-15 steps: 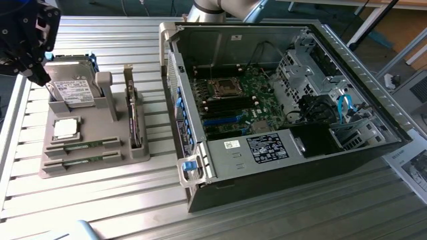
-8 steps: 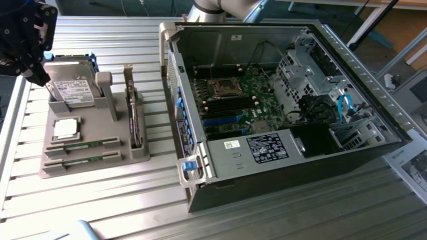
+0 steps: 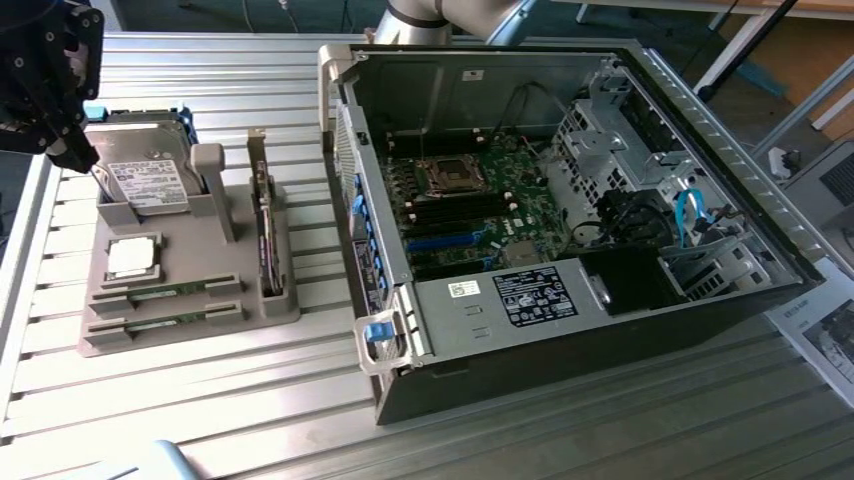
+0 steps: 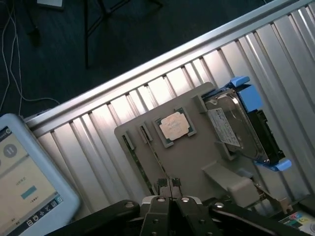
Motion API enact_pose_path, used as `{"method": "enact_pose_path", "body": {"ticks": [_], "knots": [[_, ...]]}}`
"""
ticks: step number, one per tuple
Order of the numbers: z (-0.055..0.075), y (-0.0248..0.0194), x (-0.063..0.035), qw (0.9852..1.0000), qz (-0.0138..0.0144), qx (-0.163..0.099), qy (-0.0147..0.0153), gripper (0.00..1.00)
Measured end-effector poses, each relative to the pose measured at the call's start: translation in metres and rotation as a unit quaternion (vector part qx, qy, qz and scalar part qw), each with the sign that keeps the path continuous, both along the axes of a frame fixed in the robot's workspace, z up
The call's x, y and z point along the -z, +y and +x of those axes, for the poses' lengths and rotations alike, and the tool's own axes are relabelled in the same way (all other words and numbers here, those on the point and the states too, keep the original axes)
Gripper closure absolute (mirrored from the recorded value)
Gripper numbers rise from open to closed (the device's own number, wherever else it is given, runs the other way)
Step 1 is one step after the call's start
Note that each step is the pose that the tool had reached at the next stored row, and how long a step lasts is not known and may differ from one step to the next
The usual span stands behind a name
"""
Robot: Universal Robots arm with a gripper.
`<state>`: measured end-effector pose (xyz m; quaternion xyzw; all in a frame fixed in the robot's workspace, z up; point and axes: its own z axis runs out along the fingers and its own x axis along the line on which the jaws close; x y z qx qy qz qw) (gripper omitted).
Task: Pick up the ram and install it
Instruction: 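Pick up the ram and move it above insertion slot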
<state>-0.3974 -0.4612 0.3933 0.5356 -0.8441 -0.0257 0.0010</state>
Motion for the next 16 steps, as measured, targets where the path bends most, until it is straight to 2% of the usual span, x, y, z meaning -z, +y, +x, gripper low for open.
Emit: {"method": "enact_pose_path", "body": {"ticks": [3, 6, 11, 14, 16], "knots": [[0.0000, 0.0000, 0.0000, 0.9997, 0.0000, -0.024, 0.0000, 0.89], [0.0000, 0.0000, 0.0000, 0.9988, 0.0000, -0.050, 0.0000, 0.89], [0.0000, 0.0000, 0.0000, 0.9953, 0.0000, -0.096, 0.0000, 0.89], [0.0000, 0.0000, 0.0000, 0.9915, 0.0000, -0.130, 0.0000, 0.89], [0.0000, 0.0000, 0.0000, 0.9879, 0.0000, -0.155, 0.0000, 0.89]]}}
